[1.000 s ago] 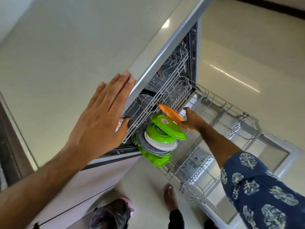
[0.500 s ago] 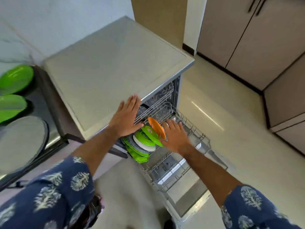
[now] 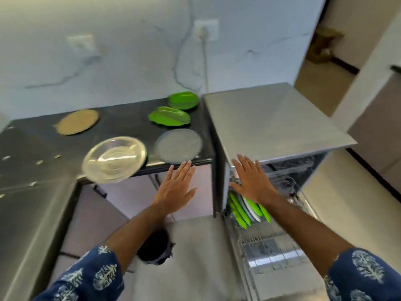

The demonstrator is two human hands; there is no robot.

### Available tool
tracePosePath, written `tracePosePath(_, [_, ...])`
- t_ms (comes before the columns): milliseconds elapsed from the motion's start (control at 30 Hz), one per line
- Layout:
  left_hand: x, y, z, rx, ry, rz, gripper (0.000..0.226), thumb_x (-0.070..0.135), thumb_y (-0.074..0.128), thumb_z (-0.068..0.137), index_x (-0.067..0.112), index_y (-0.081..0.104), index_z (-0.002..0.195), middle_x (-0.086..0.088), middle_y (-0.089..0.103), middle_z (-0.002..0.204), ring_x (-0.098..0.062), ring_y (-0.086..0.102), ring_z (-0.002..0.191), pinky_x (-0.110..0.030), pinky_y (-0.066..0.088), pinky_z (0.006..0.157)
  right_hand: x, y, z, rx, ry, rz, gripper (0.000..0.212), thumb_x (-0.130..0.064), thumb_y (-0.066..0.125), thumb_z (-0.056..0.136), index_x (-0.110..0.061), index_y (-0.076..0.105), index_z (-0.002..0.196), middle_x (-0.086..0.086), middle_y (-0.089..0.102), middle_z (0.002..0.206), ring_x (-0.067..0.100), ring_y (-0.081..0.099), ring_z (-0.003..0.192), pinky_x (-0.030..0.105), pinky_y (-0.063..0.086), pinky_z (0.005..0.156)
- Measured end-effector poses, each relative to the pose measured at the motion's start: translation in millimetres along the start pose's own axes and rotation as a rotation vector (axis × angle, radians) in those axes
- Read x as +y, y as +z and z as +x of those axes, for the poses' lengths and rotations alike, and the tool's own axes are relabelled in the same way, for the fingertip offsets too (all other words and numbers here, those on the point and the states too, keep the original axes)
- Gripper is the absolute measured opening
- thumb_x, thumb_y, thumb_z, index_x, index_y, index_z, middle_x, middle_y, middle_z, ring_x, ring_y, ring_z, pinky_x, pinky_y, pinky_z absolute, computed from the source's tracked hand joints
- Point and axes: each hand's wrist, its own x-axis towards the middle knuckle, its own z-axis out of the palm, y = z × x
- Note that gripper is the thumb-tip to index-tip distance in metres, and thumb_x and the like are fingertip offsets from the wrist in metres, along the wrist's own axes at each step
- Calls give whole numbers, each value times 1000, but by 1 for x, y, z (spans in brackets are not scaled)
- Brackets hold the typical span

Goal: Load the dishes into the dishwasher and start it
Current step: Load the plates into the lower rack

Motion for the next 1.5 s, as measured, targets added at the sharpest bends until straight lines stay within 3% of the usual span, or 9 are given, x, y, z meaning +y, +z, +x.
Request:
tracePosePath(200, [-130,-13,-139,81,-261,14,74,47,34,97,8,22,158,-13,17,166,-28,12,154,-57,16,123,-171,-26,71,-6,-192,15,78,-47,56,94,-12,22,155,13,22,161,33,20,149,55,15,119])
tracePosePath(367, [-203,-6,-202,133,-478,-79,73,45,43,101,15,13,160,-4,5,169,-19,-3,155,-47,-4,123,-264,-33,114,-17,-317,29,71,-41,57,94,-17,25,152,9,27,157,30,26,145,56,20,119])
tracePosePath(500, [-238,1,-223,137,-581,-152,67,46,35,104,17,12,161,0,1,169,-15,-8,155,-47,-3,126,-307,-27,155,-46,-366,85,63,-39,59,93,-19,33,146,6,39,150,30,38,138,53,31,114])
tracePosePath(600, [-258,7,-221,134,-615,-221,67,46,34,105,17,10,161,0,1,169,-15,-7,155,-47,-2,126,-327,-16,188,-95,-338,147,58,-36,63,90,-17,40,141,6,48,141,30,49,127,46,43,105])
tracePosePath(800, [-320,33,-182,78,-671,-225,67,48,30,106,19,6,161,0,0,169,-14,-9,154,-45,-2,126,-341,14,279,-175,-320,156,51,-33,59,93,-15,44,137,8,48,139,31,48,124,41,41,101])
tracePosePath(1000, [-386,70,-131,31,-747,-273,67,49,29,105,19,8,161,-2,0,169,-15,-9,154,-42,-4,126,-358,35,396,-228,-399,167,58,-36,54,96,-14,36,146,9,41,145,33,43,130,47,42,104])
tracePosePath(1167, [-433,115,-100,17,-785,-246,76,62,3,96,23,3,161,1,-5,168,-14,-13,153,-44,-7,125,-398,60,499,-254,-502,174,59,-34,55,98,-12,33,148,12,37,148,34,40,132,50,40,107])
tracePosePath(1300, [-449,128,-95,55,-799,-242,70,63,13,101,29,0,160,6,-8,168,-12,-15,153,-47,-7,126,-441,88,563,-302,-571,160,61,-33,55,98,-12,31,150,14,36,149,38,40,132,52,39,107])
tracePosePath(1500, [-452,133,-97,101,-801,-288,63,55,20,104,31,7,160,9,-7,168,-7,-15,153,-47,-3,126,-492,123,634,-457,-620,79,72,-38,52,99,-20,14,158,4,16,164,42,26,143,54,29,115])
